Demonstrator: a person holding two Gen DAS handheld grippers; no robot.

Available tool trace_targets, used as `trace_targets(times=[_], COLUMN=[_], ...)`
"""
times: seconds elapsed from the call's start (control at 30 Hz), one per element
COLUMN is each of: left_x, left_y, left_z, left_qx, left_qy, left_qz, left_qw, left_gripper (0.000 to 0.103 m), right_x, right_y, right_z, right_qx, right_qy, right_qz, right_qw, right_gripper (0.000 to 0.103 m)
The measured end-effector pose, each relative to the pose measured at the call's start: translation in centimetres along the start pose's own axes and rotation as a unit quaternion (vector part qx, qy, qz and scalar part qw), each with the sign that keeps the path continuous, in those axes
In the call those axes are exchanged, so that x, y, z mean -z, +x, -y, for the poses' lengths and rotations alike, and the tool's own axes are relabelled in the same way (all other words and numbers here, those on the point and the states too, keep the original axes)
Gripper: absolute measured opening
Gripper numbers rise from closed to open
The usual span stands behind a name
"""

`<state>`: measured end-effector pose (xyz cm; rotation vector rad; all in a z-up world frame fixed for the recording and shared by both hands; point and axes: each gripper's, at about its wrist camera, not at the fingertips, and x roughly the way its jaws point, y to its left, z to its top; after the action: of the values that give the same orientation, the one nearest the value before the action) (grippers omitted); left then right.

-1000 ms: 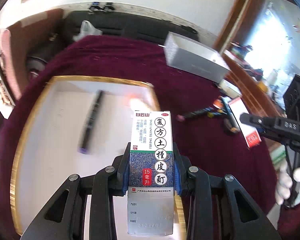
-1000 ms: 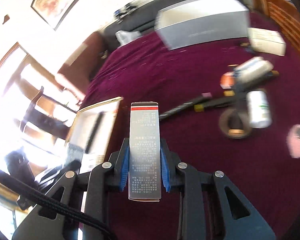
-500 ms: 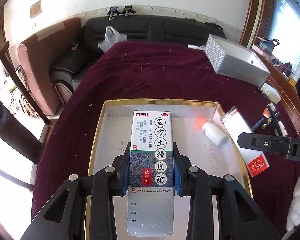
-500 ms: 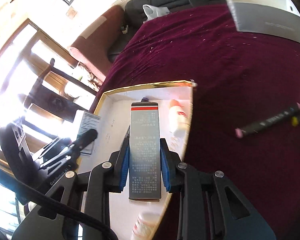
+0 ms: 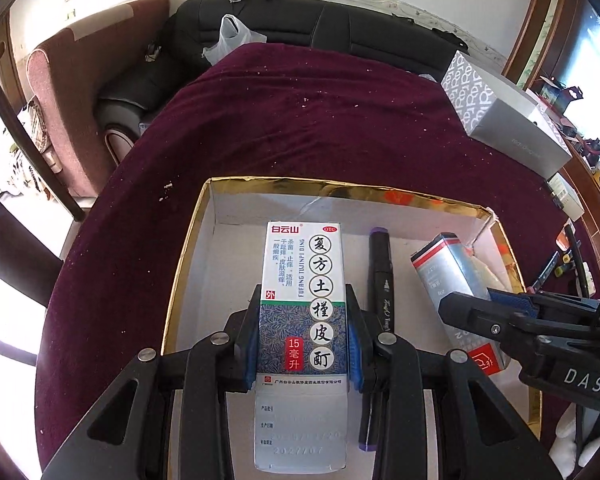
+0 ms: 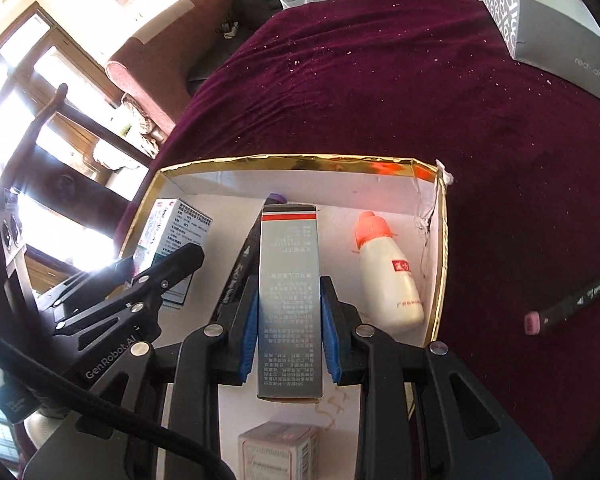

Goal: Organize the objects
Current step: 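Carry both held boxes over the white tray, then lower both boxes into the tray and open both tools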

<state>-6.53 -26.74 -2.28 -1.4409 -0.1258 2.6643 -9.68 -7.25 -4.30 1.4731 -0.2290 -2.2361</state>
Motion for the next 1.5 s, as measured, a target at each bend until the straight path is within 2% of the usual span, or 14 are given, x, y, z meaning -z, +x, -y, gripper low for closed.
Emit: trace_targets(times=[0.4, 1.0, 1.1, 1.13, 1.2, 1.3, 1.43, 1.5], left_x=[-0.3, -0.3, -0.3, -0.3, -0.4, -0.3, 0.1, 0.4], left_y=[0.5, 0.1, -0.5, -0.8, -1.4, -2.7, -4.8, -5.9], left_z=[-0.1, 0.0, 0.2, 0.2, 0.2, 0.5, 1.4, 1.9], left_qx=[-0.031, -0.036, -0.04, -0.04, -0.038, -0.039, -0.044, -0.044], left_qy=[0.012, 0.012, 0.014, 0.013, 0.009, 0.009, 0.016, 0.02], left_qz=[0.012, 0.022, 0.031, 0.035, 0.043, 0.055, 0.075, 0.085], left_qw=[0.9994, 0.999, 0.9986, 0.9985, 0.9983, 0.9977, 0.9961, 0.9952], left_gripper=[0.029, 0.03, 0.035, 0.037, 0.044, 0.044, 0.044, 0.048], right_x=[-0.1, 0.1, 0.2, 0.3, 0.4, 0.6, 1.2, 1.7], right_y=[1.3, 1.6, 1.4, 1.1, 0.4, -1.0, -3.1, -4.3], right_z=[-0.9, -0.9, -1.0, -1.0, -0.9, -0.7, -0.8, -0.7], right_qx=[0.023, 0.023, 0.023, 0.02, 0.012, -0.005, -0.015, -0.015], right_qy=[-0.022, -0.016, -0.016, -0.014, -0.009, 0.007, 0.013, 0.012], right_qz=[-0.007, -0.013, -0.009, -0.003, 0.014, 0.037, 0.061, 0.075], right_qw=[0.999, 1.0, 1.0, 1.0, 1.0, 0.999, 0.998, 0.997], right_gripper=[0.025, 0.025, 0.025, 0.026, 0.036, 0.05, 0.05, 0.051])
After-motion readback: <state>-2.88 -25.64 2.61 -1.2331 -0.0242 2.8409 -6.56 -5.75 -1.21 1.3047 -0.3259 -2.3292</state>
